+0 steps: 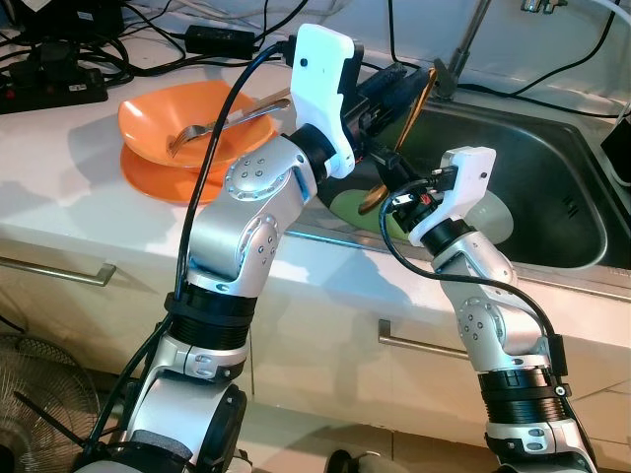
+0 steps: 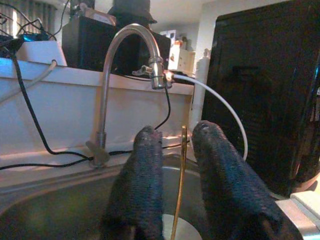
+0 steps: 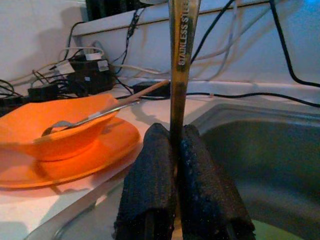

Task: Kitchen organization

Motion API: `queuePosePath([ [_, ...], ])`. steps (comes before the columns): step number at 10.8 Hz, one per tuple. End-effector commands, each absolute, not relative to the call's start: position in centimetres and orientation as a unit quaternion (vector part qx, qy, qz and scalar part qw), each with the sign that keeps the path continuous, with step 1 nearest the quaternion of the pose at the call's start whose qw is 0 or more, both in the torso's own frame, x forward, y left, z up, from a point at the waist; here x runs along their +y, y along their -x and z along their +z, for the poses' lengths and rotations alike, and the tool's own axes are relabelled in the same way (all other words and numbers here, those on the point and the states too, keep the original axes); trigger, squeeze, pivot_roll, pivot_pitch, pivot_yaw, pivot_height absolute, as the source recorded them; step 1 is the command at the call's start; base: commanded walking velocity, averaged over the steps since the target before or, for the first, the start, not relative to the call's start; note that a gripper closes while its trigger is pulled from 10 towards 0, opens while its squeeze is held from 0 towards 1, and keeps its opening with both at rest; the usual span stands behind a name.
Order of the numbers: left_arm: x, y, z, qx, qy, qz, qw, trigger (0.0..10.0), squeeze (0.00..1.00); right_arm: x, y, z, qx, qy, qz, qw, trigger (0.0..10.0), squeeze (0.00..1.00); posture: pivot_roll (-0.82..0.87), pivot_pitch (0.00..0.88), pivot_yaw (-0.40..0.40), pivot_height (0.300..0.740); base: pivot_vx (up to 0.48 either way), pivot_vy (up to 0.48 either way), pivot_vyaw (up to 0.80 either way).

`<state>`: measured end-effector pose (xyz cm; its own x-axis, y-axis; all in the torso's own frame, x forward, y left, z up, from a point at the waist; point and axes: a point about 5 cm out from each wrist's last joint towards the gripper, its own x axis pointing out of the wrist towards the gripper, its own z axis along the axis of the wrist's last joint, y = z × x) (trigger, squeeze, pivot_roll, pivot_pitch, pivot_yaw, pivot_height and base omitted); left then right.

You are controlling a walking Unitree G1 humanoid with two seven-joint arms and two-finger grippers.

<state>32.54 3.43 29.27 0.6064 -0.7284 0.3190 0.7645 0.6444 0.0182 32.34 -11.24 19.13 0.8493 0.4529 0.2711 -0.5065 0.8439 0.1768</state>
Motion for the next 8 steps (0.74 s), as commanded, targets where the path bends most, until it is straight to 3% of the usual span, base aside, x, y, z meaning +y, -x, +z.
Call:
queuePosePath([
  [1,3.3,-32.3,29.6,-0.158,0.062,-0.419,0.892,10.0,1.0,-12.0,-32.6,19.4,-0.12,-0.119,0.236,0.957,0.0,0.0,0.01,0.074,-0.095,0.74,0.0,0.0,0.0],
  [2,3.5,-32.4,29.6,-0.161,0.054,-0.413,0.895,10.0,1.0,-12.1,-32.7,19.4,-0.121,-0.116,0.228,0.959,0.0,0.0,0.01,0.075,-0.096,0.74,0.0,0.0,0.0],
  [3,4.2,-32.7,29.1,-0.152,0.043,-0.393,0.906,10.0,0.0,-12.7,-33.2,19.3,-0.119,-0.11,0.206,0.965,0.0,0.0,0.01,0.076,-0.096,0.74,0.0,0.0,0.0],
  [4,5.3,-32.8,27.6,-0.132,0.034,-0.377,0.916,10.0,0.0,-13.4,-34.0,19.3,-0.114,-0.092,0.173,0.974,7.8,0.0,0.01,0.076,-0.095,0.74,0.0,0.0,0.0],
  [5,5.9,-32.7,26.7,-0.121,0.027,-0.371,0.92,10.0,0.0,-14.0,-34.6,19.3,-0.11,-0.083,0.147,0.979,10.0,0.0,0.01,0.077,-0.093,0.74,0.0,0.0,0.0],
  [8,7.5,-32.1,22.7,-0.054,-0.008,-0.355,0.933,10.0,0.0,-15.6,-36.9,18.7,-0.089,-0.06,0.07,0.992,10.0,0.0,0.01,0.078,-0.094,0.74,0.0,0.0,0.0],
])
